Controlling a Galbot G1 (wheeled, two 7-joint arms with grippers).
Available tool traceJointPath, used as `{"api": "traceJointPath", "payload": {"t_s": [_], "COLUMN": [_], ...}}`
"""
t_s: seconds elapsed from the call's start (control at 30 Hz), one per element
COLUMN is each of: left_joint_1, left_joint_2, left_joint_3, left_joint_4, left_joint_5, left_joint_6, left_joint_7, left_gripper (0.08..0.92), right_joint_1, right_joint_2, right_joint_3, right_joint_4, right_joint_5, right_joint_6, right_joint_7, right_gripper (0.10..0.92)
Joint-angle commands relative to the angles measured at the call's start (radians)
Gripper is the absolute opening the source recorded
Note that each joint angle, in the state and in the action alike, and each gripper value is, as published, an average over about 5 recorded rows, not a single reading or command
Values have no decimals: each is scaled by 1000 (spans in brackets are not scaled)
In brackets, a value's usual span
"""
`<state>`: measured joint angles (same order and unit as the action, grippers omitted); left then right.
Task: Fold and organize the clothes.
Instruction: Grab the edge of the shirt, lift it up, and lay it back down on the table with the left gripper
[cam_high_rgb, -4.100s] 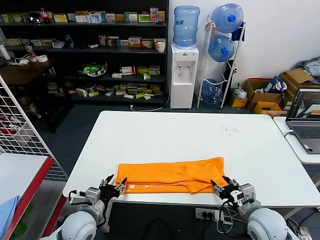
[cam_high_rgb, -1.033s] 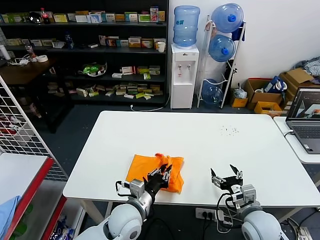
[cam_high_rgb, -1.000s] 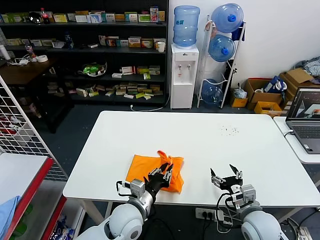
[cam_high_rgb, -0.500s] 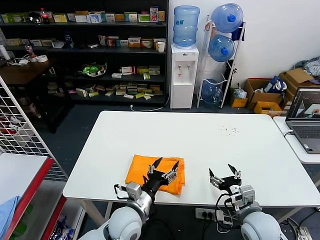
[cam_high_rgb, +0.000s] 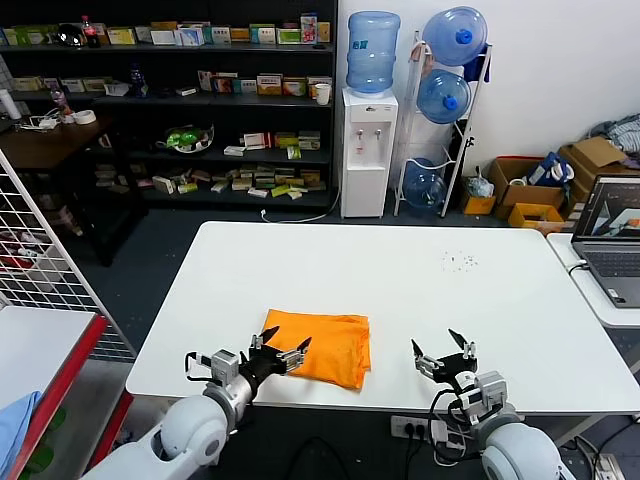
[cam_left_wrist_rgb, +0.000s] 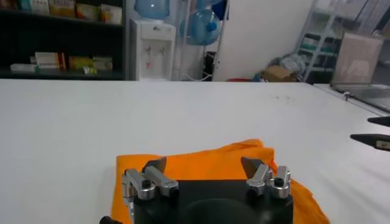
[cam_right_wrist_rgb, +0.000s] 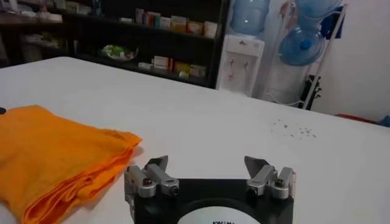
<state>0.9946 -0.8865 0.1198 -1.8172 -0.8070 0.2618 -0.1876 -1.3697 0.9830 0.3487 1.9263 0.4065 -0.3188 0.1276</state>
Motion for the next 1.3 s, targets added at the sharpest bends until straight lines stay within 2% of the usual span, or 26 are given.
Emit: {"api": "traceJointPath", "payload": {"t_s": [0.03, 0.4, 0.83, 0.93, 1.3], "left_joint_1": [-73, -137, -139, -131, -105], "left_joint_2": [56, 20, -7, -10, -17], "left_joint_3": [-102, -108, -94, -93, -103], "left_joint_4": [151, 261, 269, 251, 194], "left_joint_5": [-180, -217, -178, -174, -167], "left_joint_6": [183, 231, 266, 267, 217], "left_joint_7": [106, 141, 168, 173, 158], "left_gripper": [823, 823, 811, 750, 430], "right_joint_1": [-6, -3, 2, 2, -8], "right_joint_2": [-3, -13, -15, -15, -12], "right_joint_3": [-1, -4, -7, -8, -4], "right_joint_4": [-8, -5, 9, 12, 19], "right_joint_5": [-1, 2, 10, 11, 8], "right_joint_6": [5, -5, -17, -18, -15], "right_joint_7": [-27, -33, -29, -27, -22], "right_gripper": [823, 823, 823, 823, 823]}}
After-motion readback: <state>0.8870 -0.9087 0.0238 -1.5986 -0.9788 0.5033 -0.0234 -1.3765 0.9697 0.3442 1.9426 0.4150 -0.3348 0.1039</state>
